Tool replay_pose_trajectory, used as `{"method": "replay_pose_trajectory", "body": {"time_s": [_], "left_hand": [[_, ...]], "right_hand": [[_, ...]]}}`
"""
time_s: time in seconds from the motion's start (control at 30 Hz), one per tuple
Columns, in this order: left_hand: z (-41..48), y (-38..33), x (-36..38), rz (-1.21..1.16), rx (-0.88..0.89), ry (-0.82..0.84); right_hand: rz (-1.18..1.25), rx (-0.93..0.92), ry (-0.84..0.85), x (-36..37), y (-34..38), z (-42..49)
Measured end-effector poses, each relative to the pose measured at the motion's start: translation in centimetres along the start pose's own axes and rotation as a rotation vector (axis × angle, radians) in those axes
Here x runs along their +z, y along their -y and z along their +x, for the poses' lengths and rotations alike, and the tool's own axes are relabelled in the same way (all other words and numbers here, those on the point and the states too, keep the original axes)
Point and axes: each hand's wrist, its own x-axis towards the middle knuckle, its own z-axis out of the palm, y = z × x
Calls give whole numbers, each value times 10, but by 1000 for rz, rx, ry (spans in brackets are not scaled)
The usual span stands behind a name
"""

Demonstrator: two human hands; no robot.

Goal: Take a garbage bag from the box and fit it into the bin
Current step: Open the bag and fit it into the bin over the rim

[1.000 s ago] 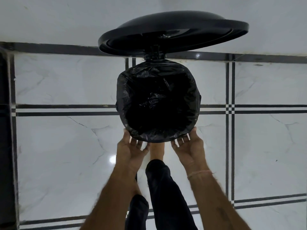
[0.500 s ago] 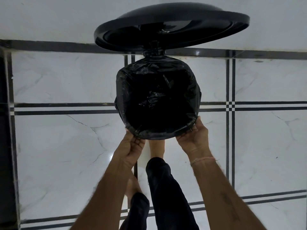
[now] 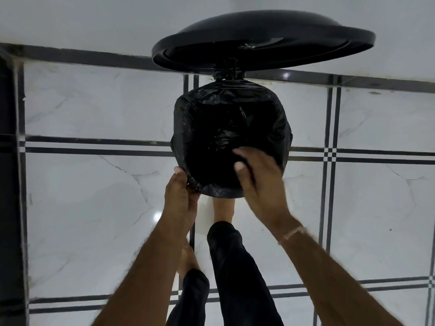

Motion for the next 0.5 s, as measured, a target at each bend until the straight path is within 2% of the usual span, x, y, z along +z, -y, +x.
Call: {"method": "replay_pose_trajectory", "body": {"time_s": [0.07,0.1,0.17,0.2,0.27,0.33,0.43,0.5], "left_hand": [[0,0,-1,3,5,7],[1,0,-1,7,8,3],[1,-1,-1,-4,2,-24],[1,-1,1,-5,-4,-29],[0,-1,2,-8,-10,-31],[-1,-1,2,-12,-11,-34],[-2,0,4,-30,-10,-42],[-2,1,4,-31,-1,-55]], "right_hand": [[-133,-63,412,20,17,6],[-219,-72,548,30,23,7],[-324,-24,736,43,26,9],[-302,71,807,44,25,12],[-152,313,881,46,23,24],[-24,405,864,45,23,36],[77,307,789,48,34,64],[-25,192,773,59,42,90]]}}
